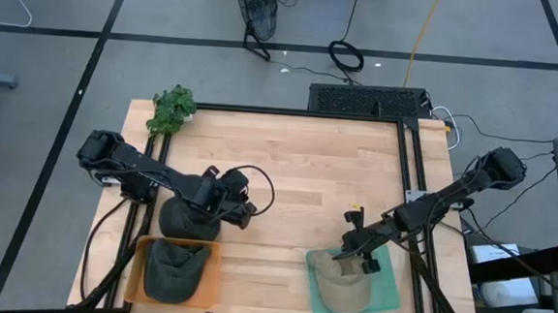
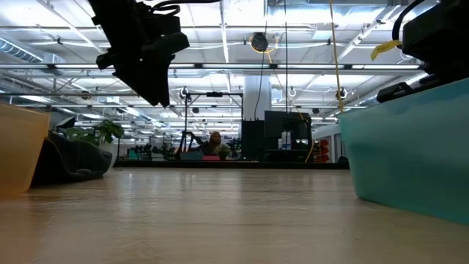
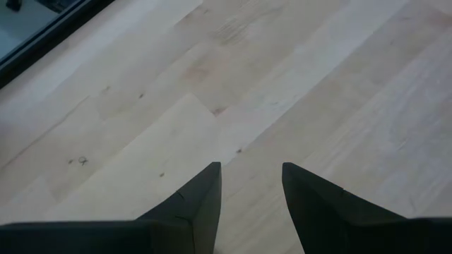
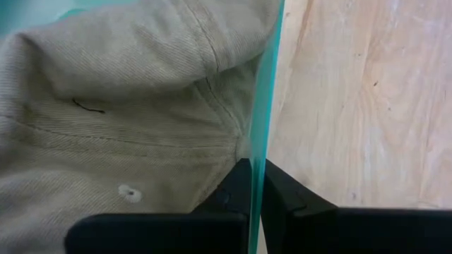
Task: Pick & Place hat
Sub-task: Adjust the blue bin on the table
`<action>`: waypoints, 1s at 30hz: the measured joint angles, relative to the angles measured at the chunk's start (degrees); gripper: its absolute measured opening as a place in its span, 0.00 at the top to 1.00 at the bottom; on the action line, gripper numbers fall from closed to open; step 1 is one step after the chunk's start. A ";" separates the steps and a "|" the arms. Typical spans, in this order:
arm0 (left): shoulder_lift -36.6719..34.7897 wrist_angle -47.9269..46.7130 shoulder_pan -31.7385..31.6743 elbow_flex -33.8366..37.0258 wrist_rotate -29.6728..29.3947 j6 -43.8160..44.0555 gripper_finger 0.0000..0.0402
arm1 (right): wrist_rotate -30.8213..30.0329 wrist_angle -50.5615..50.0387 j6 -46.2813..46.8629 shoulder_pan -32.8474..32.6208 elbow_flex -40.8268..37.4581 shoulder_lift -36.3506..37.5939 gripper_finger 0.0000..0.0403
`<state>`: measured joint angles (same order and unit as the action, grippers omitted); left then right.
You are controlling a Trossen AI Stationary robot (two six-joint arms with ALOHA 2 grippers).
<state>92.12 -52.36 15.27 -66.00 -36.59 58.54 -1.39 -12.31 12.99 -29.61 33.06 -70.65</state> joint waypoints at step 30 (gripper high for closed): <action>0.00 4.11 -1.78 0.01 -0.01 -3.37 0.59 | -2.95 5.45 -1.76 0.00 -0.07 -0.07 0.92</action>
<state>92.12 -48.25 13.49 -65.99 -36.60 55.17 -4.34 -6.85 11.24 -29.61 32.99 -70.72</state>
